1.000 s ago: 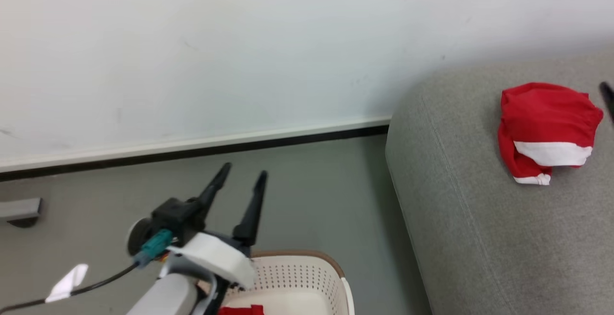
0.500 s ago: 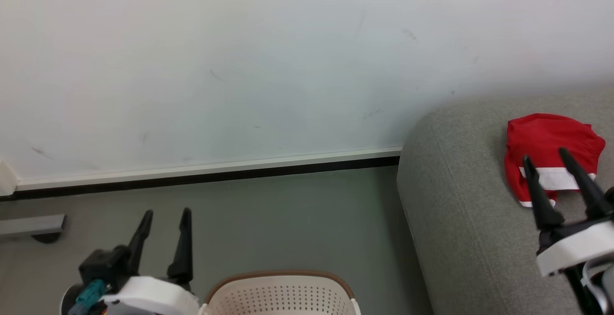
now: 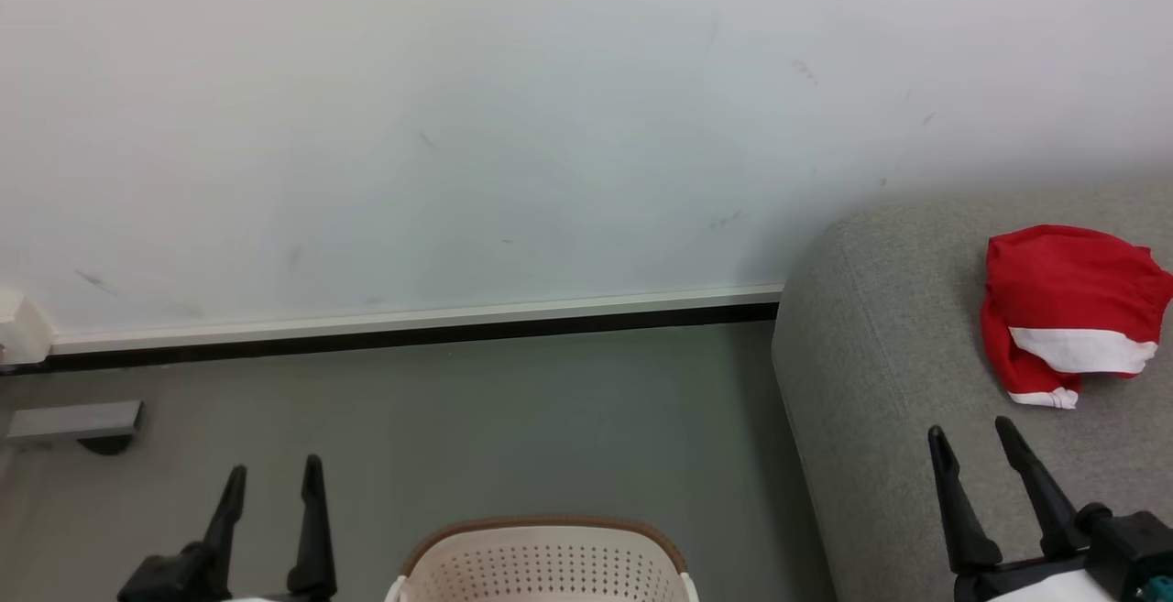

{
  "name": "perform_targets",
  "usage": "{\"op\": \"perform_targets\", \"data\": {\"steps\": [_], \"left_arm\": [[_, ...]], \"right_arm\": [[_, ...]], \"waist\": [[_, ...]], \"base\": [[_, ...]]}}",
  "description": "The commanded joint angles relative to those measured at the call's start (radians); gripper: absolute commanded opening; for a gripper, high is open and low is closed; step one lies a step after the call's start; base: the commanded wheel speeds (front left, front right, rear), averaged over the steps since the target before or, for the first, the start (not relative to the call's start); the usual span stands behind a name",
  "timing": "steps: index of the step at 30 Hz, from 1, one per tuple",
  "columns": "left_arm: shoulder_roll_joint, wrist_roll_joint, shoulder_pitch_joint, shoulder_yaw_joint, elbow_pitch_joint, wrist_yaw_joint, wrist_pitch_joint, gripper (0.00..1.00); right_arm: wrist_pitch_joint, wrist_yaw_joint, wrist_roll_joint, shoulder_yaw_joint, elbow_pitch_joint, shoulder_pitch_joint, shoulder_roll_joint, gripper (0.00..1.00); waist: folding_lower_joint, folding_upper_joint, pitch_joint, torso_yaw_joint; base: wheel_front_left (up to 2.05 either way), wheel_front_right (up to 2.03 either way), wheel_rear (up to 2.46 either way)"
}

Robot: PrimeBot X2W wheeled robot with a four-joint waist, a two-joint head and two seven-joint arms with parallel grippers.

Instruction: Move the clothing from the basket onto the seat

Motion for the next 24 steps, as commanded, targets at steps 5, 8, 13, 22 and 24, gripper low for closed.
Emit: {"op": "perform_targets", "data": {"steps": [5, 8, 13, 22, 24], "left_arm": [[-0.054, 0.076, 0.04, 0.062, 0.012, -0.048, 0.0, 1.0], [-0.076, 0.105, 0.041, 0.087, 0.021, -0.074, 0.0, 1.0], [-0.102, 0.135, 0.033, 0.118, 0.03, -0.104, 0.0, 1.0], [-0.13, 0.169, 0.02, 0.153, 0.04, -0.145, 0.0, 1.0], [-0.133, 0.173, 0.015, 0.16, 0.044, -0.153, 0.0, 1.0]], "right_arm": [[-0.003, 0.0, -0.03, -0.001, -0.004, 0.039, 0.019, 1.0], [-0.003, 0.0, -0.036, -0.002, -0.001, 0.033, 0.016, 1.0], [-0.003, 0.0, -0.039, -0.001, 0.001, 0.023, 0.014, 1.0], [-0.003, 0.0, -0.038, 0.009, 0.006, 0.012, 0.013, 1.0], [-0.003, 0.0, -0.037, 0.01, 0.007, 0.01, 0.013, 1.0]], "waist": [[0.0, 0.0, -0.001, 0.001], [0.0, 0.0, -0.001, 0.002], [0.0, 0.0, -0.001, 0.002], [0.0, 0.0, 0.001, -0.001], [0.0, 0.0, 0.002, -0.002]], "base": [[0.0, 0.0, 0.0], [0.0, 0.0, 0.0], [0.0, 0.0, 0.0], [0.0, 0.0, 0.0], [0.0, 0.0, 0.0]]}}
